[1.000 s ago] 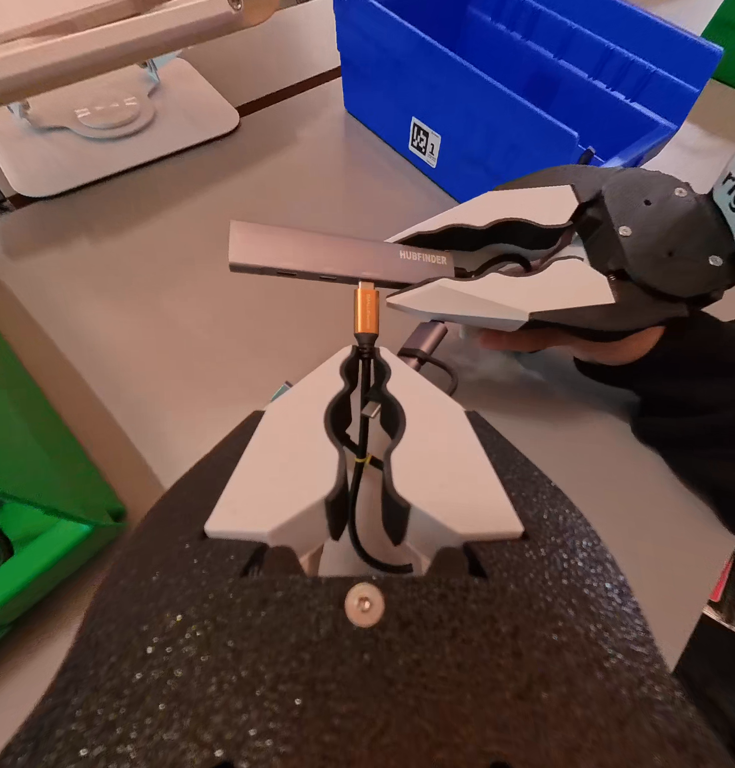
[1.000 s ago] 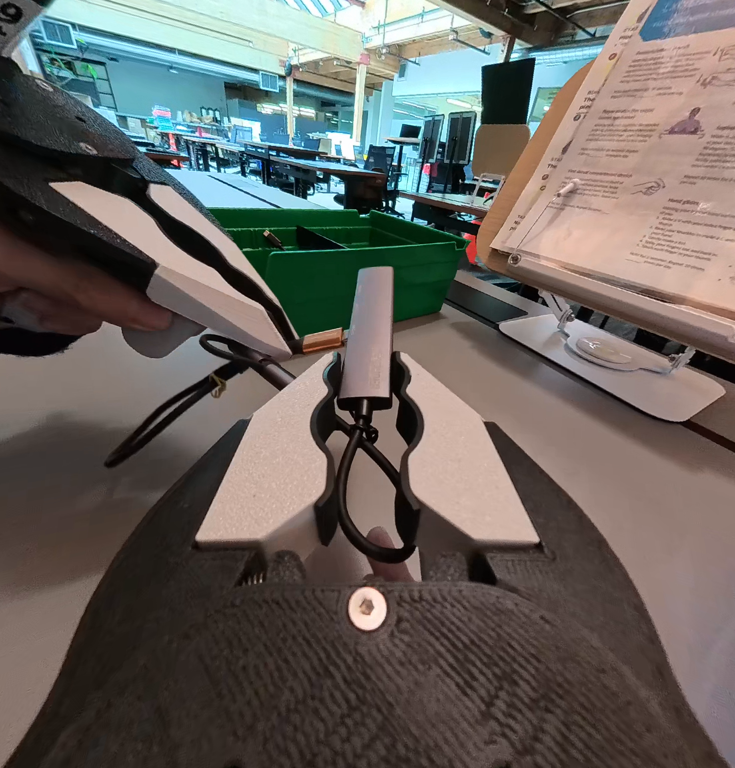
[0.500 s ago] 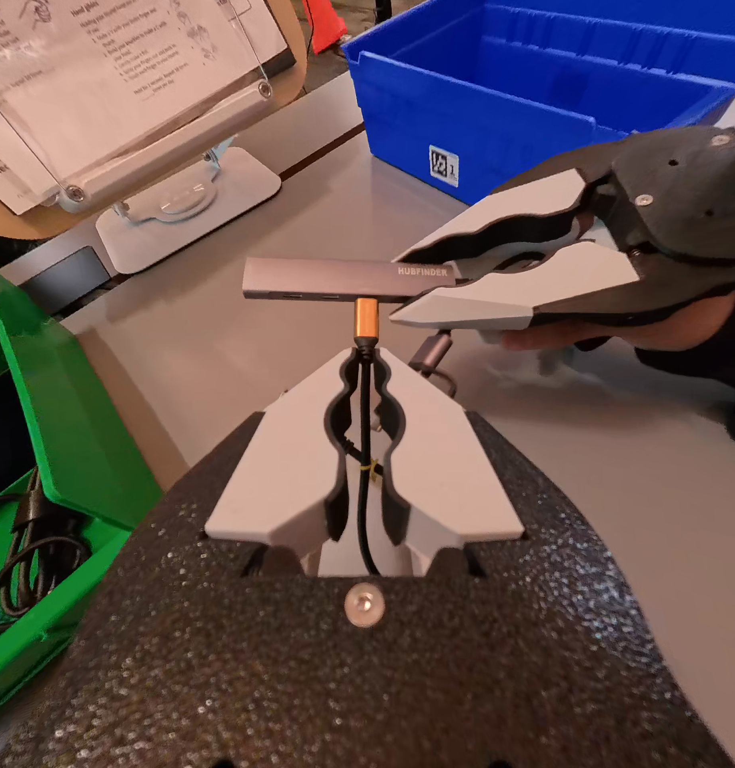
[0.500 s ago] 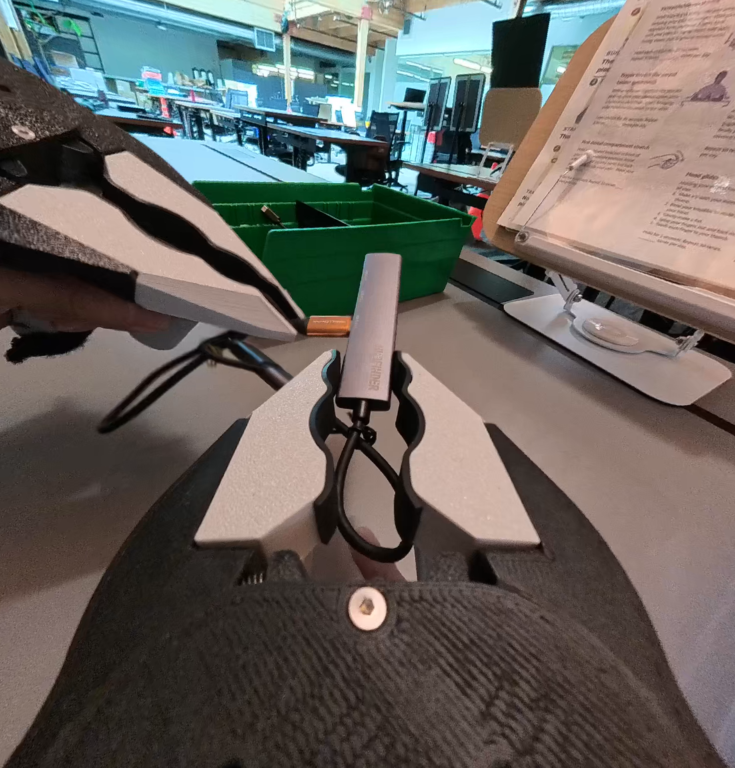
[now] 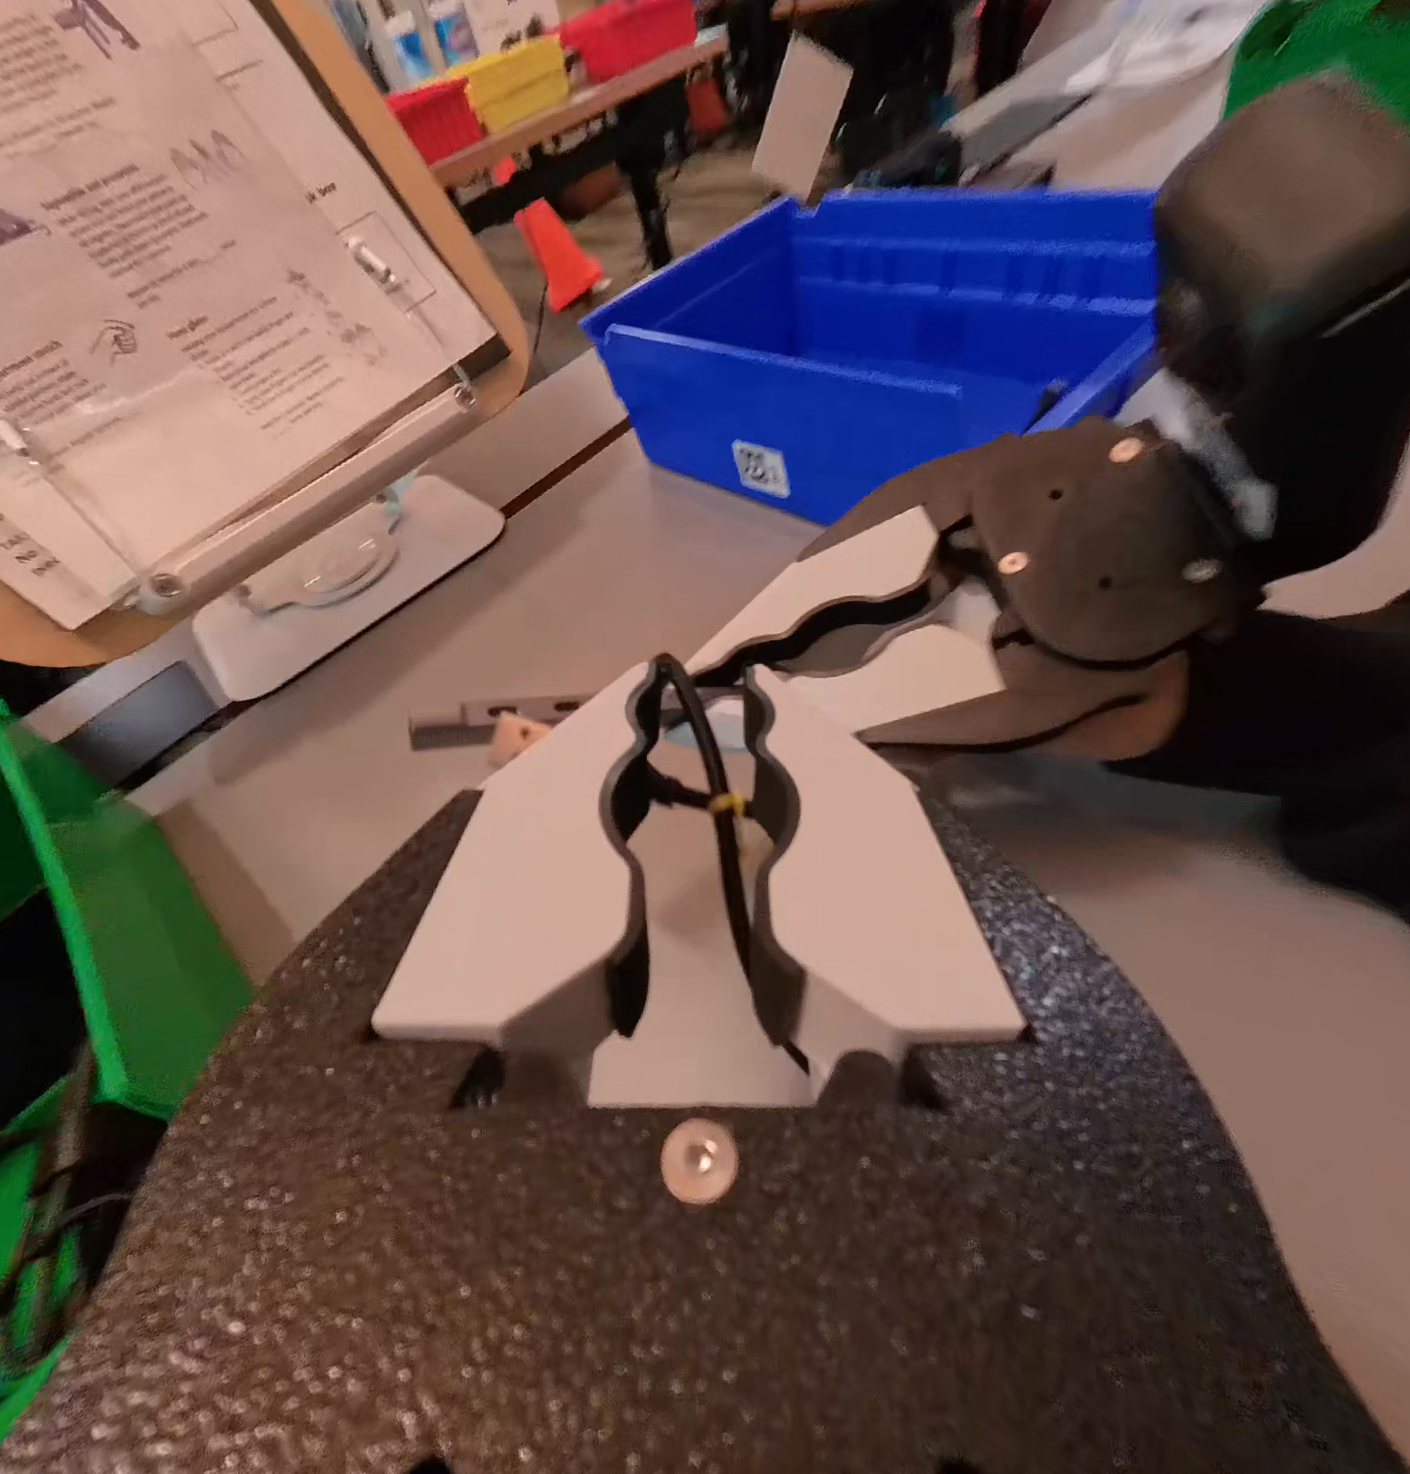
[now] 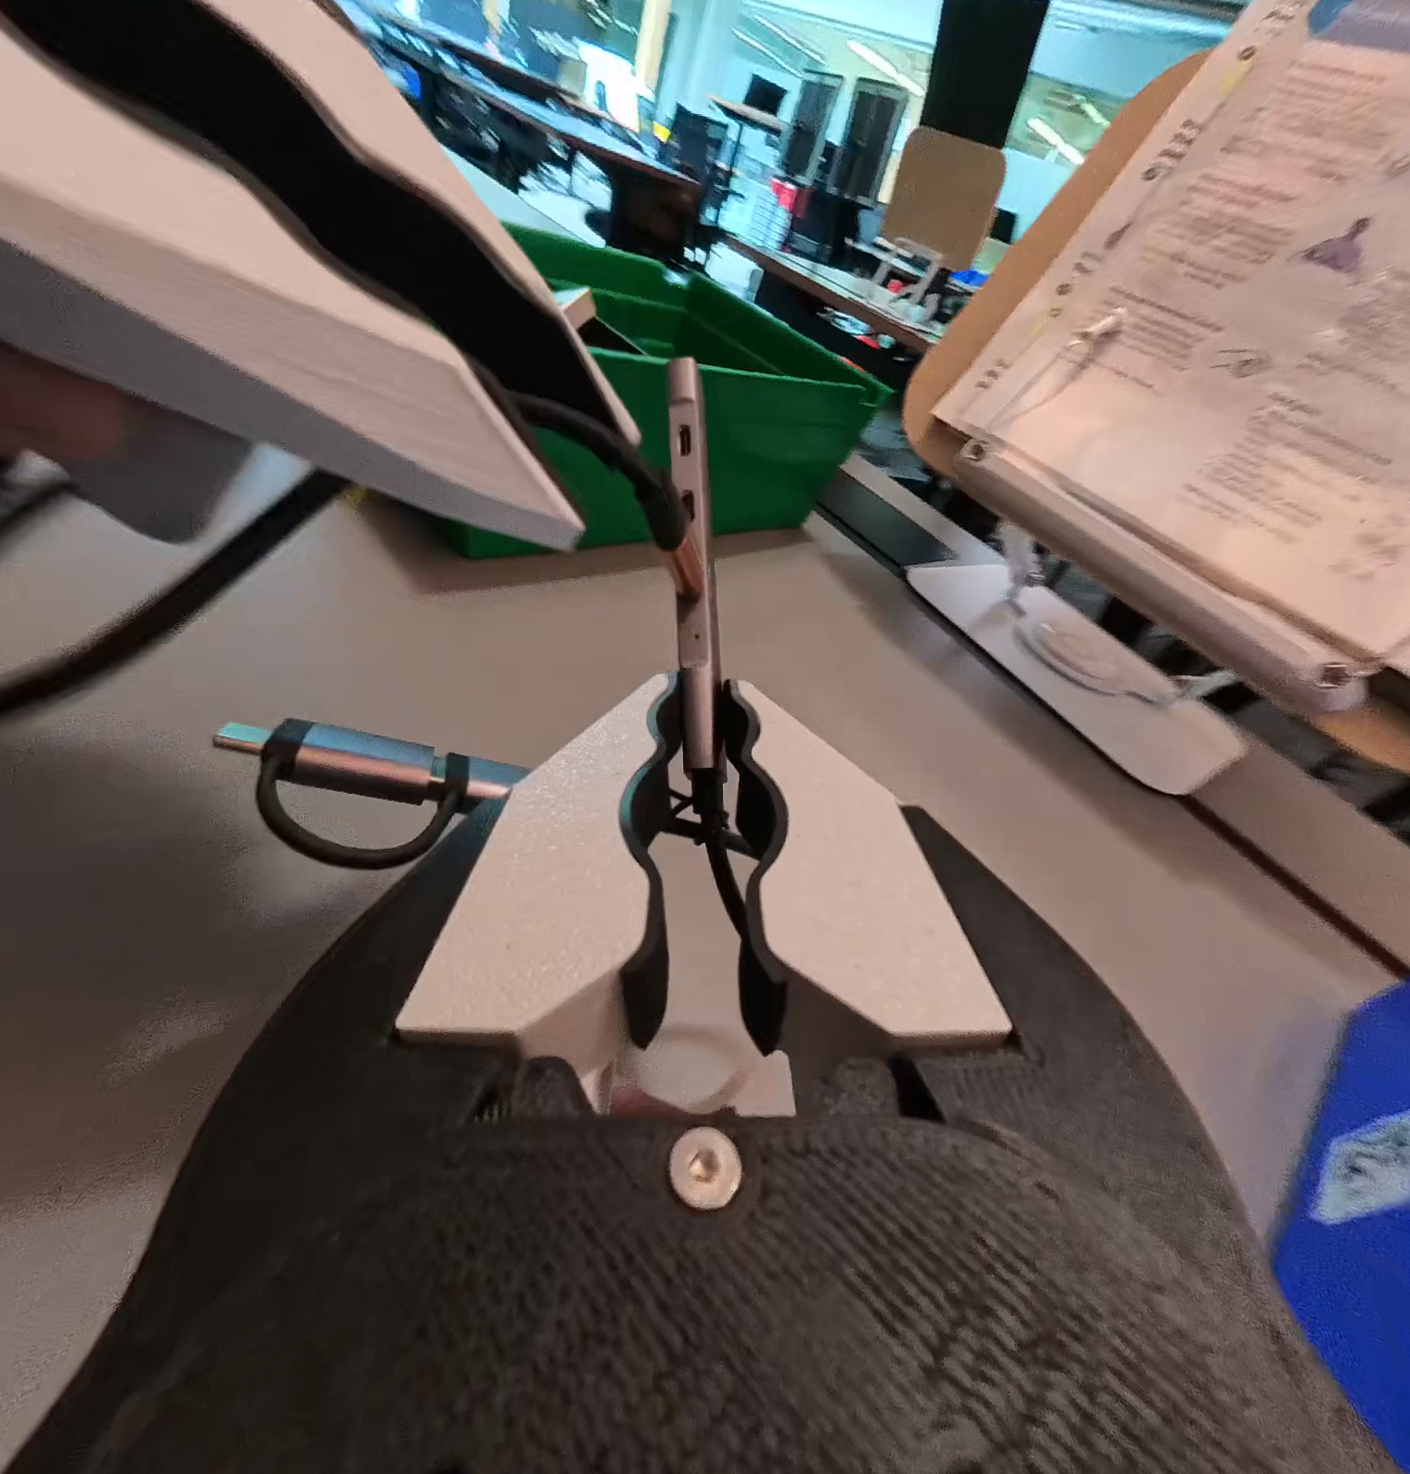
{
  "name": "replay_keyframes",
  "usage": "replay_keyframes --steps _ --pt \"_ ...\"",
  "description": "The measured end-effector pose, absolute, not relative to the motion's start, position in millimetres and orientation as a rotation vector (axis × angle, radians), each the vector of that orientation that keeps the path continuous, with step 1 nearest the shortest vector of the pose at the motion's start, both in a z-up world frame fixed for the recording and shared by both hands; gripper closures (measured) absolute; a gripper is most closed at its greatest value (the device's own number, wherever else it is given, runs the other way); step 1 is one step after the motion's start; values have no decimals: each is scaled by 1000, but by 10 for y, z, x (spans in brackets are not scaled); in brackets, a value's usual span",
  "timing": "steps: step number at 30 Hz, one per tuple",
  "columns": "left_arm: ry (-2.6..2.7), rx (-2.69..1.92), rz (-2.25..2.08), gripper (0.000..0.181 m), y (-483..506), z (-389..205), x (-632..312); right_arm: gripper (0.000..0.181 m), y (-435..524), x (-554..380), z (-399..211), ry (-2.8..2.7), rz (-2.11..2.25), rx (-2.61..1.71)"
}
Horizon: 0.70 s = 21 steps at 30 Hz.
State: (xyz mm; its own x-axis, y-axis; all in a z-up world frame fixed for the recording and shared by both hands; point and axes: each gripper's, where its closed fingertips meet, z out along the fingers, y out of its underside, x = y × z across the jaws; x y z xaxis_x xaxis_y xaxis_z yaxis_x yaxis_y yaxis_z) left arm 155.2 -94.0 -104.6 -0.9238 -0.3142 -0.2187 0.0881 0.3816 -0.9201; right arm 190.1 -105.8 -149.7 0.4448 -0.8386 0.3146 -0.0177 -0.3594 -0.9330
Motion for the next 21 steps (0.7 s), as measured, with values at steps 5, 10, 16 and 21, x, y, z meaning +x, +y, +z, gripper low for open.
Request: replay_keyframes --steps 5,10,16,21 --pt "2118 -604 -1898 145 -601 -790 1773 173 -1287 1926 -1330 671 -1449 -1748" --pt "2233 -1126 -2127 114 -519 -949 2045 172 -1111 1829 -1137 405 -1733 -1762" --pt "2451 -1285 -2442 171 -821 -982 1815 167 -813 1708 -1151 193 -1709 -1755" --pt "2556 -1441 -2569 176 -813 -1064 1785 121 -868 1667 -1094 347 -1299 -1581"
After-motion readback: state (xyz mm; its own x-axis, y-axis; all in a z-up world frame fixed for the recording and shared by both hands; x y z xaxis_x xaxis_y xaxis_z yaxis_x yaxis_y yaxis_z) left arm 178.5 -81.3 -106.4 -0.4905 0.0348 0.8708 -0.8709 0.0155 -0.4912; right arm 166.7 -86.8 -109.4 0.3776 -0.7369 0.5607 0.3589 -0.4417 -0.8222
